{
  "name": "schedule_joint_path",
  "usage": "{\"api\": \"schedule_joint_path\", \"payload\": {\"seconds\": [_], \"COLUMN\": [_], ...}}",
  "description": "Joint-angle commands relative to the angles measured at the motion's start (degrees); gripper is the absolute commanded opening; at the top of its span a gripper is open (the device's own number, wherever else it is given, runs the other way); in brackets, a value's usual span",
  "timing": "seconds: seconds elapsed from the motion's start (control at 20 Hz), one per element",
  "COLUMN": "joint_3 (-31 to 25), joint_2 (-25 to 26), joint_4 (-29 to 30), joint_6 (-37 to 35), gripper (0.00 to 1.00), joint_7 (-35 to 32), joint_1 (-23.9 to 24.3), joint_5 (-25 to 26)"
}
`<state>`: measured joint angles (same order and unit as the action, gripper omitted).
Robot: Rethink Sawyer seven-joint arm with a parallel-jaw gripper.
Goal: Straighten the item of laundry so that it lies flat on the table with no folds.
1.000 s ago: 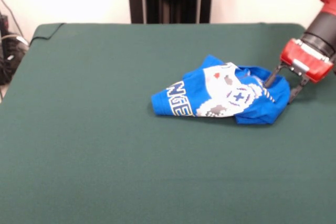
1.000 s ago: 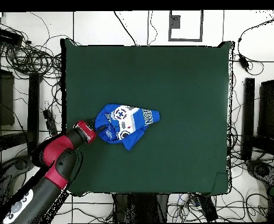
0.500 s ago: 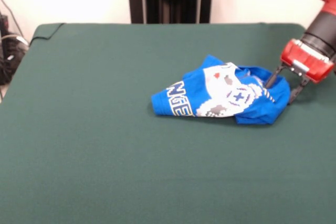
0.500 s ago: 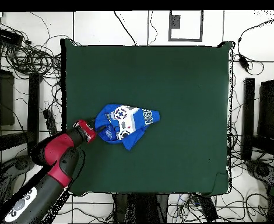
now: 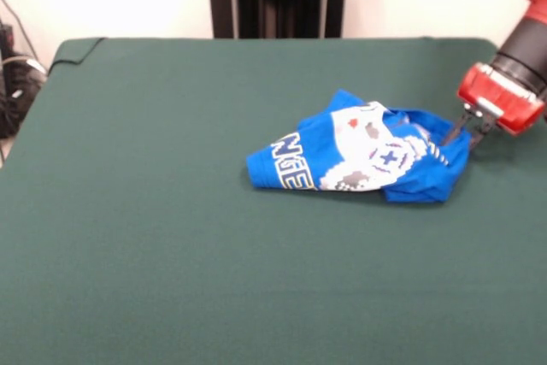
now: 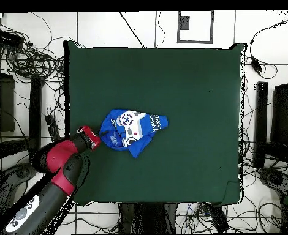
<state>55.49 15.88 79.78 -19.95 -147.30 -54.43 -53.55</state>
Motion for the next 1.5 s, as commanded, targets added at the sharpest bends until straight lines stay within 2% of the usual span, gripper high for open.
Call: {"api": "schedule_joint_path", "payload": {"seconds": [0.05,0.45,0.55,0.75,0.8,0.95,1.05,1.15,1.2,1.25,1.3,1.45,1.5], "joint_3": [-2.9,-1.2,1.4,12.7,16.0,19.3,17.8,12.1,7.4,5.3,1.7,-3.2,-8.0], "joint_2": [9.2,8.3,7.7,5.9,5.0,2.8,-0.9,-7.1,-12.2,-14.8,-19.5,-28.1,-33.4], "joint_4": [-5.8,-4.1,-2.8,0.8,2.0,3.4,4.1,5.1,6.3,6.5,7.3,8.3,10.0], "joint_6": [-11.3,-13.0,-14.6,-19.4,-18.5,-16.5,-16.0,-15.1,-13.1,-12.9,-12.1,-12.3,-12.2], "gripper": [0.0,0.0,0.0,0.0,0.0,0.0,0.0,0.0,0.0,0.0,0.0,0.0,0.0], "joint_7": [-19.4,-19.1,-18.2,-13.0,-10.3,-7.4,-5.5,-2.4,0.6,2.1,5.7,11.4,14.0], "joint_1": [-2.3,-3.0,-3.4,-3.3,-2.6,-1.2,-0.3,1.7,3.8,5.2,7.7,12.4,15.3], "joint_5": [2.1,2.2,3.4,9.1,11.1,14.8,16.5,17.1,17.1,17.9,18.6,21.2,20.5]}}
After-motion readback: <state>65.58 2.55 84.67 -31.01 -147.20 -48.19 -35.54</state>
